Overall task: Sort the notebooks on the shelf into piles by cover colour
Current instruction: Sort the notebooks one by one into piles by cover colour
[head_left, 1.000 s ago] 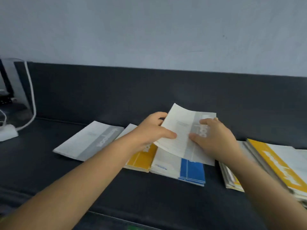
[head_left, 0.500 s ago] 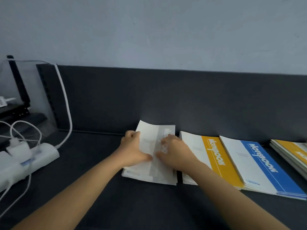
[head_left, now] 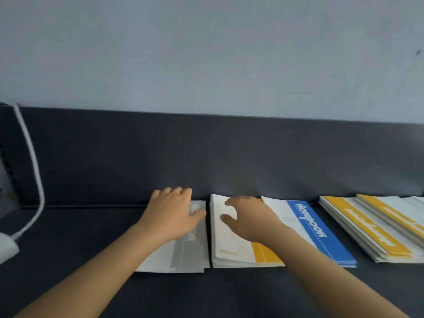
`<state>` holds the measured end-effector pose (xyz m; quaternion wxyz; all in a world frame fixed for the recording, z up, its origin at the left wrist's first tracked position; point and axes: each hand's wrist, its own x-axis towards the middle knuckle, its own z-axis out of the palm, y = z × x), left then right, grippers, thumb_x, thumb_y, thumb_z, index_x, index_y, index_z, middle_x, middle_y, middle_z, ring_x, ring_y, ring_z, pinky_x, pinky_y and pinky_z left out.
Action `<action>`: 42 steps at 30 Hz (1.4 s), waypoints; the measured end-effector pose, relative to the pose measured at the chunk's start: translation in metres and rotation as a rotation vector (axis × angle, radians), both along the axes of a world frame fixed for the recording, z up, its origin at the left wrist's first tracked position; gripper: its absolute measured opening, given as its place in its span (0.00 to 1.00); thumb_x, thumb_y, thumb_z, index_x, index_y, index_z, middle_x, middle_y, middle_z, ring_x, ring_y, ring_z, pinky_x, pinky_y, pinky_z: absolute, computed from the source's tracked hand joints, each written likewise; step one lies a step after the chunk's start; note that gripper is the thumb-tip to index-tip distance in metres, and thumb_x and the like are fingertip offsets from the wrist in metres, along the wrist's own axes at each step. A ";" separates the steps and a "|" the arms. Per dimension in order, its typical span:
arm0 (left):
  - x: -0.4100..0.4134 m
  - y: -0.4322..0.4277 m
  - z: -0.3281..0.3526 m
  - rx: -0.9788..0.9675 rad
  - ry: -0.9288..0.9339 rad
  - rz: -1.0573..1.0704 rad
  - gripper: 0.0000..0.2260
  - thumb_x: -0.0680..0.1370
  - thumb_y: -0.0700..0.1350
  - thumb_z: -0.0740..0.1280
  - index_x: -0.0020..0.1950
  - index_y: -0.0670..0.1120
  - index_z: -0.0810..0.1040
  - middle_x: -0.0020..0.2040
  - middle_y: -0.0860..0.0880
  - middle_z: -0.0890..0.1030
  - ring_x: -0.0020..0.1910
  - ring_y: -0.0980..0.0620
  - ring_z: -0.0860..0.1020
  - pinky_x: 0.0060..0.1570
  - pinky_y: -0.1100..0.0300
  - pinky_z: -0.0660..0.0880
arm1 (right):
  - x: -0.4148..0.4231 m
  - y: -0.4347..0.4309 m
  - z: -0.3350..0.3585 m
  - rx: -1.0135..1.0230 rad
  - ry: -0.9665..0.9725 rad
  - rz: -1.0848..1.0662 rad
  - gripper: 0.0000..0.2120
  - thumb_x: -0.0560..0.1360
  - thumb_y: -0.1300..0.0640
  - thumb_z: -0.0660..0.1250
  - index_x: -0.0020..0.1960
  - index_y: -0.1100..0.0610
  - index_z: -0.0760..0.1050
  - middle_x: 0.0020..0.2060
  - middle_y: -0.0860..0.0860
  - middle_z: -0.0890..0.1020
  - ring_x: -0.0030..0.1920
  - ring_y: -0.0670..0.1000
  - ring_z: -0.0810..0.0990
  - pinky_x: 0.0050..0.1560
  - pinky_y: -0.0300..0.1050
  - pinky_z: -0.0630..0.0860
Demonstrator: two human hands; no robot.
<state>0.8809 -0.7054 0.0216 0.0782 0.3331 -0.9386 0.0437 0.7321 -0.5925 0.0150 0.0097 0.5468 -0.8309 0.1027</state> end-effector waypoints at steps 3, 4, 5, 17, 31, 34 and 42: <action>-0.042 0.032 0.002 -0.017 -0.024 -0.053 0.29 0.78 0.67 0.52 0.71 0.49 0.66 0.69 0.52 0.72 0.68 0.48 0.68 0.66 0.51 0.64 | -0.044 0.043 0.005 -0.039 -0.013 -0.049 0.21 0.79 0.44 0.59 0.69 0.51 0.69 0.65 0.49 0.75 0.64 0.52 0.72 0.61 0.46 0.71; -0.058 0.045 0.001 -0.021 -0.041 -0.073 0.30 0.78 0.68 0.51 0.72 0.50 0.65 0.70 0.52 0.71 0.69 0.49 0.67 0.66 0.51 0.63 | -0.062 0.060 0.006 -0.056 -0.040 -0.052 0.20 0.79 0.45 0.60 0.68 0.51 0.70 0.65 0.48 0.75 0.64 0.51 0.72 0.61 0.46 0.71; -0.075 0.059 0.001 -0.030 -0.053 -0.091 0.31 0.78 0.68 0.50 0.73 0.50 0.64 0.72 0.52 0.69 0.71 0.49 0.66 0.68 0.51 0.62 | -0.081 0.078 0.007 -0.066 -0.070 -0.059 0.20 0.78 0.45 0.61 0.68 0.50 0.71 0.64 0.47 0.75 0.64 0.51 0.73 0.61 0.45 0.71; -0.327 0.267 -0.024 0.079 0.049 -0.105 0.29 0.76 0.70 0.49 0.61 0.50 0.73 0.65 0.52 0.76 0.67 0.48 0.69 0.64 0.51 0.64 | -0.333 0.284 -0.019 -0.021 0.011 -0.216 0.23 0.80 0.42 0.55 0.69 0.53 0.67 0.64 0.51 0.74 0.65 0.54 0.71 0.61 0.48 0.71; -0.405 0.319 -0.025 0.937 0.791 0.143 0.26 0.69 0.35 0.77 0.63 0.46 0.71 0.64 0.48 0.75 0.57 0.51 0.76 0.56 0.53 0.77 | -0.366 0.314 -0.018 -0.082 -0.366 -0.230 0.26 0.77 0.43 0.61 0.70 0.56 0.64 0.65 0.53 0.75 0.63 0.56 0.74 0.58 0.46 0.71; -0.408 0.321 -0.024 1.103 0.884 0.168 0.36 0.69 0.33 0.75 0.73 0.44 0.64 0.68 0.46 0.72 0.62 0.49 0.73 0.56 0.56 0.71 | -0.369 0.313 -0.016 -0.097 -0.416 -0.228 0.29 0.76 0.42 0.62 0.73 0.54 0.62 0.66 0.52 0.74 0.63 0.54 0.74 0.57 0.45 0.70; -0.384 0.312 -0.008 1.127 0.991 0.096 0.32 0.75 0.32 0.70 0.76 0.41 0.61 0.57 0.50 0.83 0.53 0.51 0.81 0.50 0.57 0.79 | -0.376 0.319 0.018 0.120 -0.210 0.153 0.48 0.64 0.25 0.56 0.76 0.39 0.37 0.76 0.50 0.35 0.73 0.54 0.27 0.71 0.62 0.30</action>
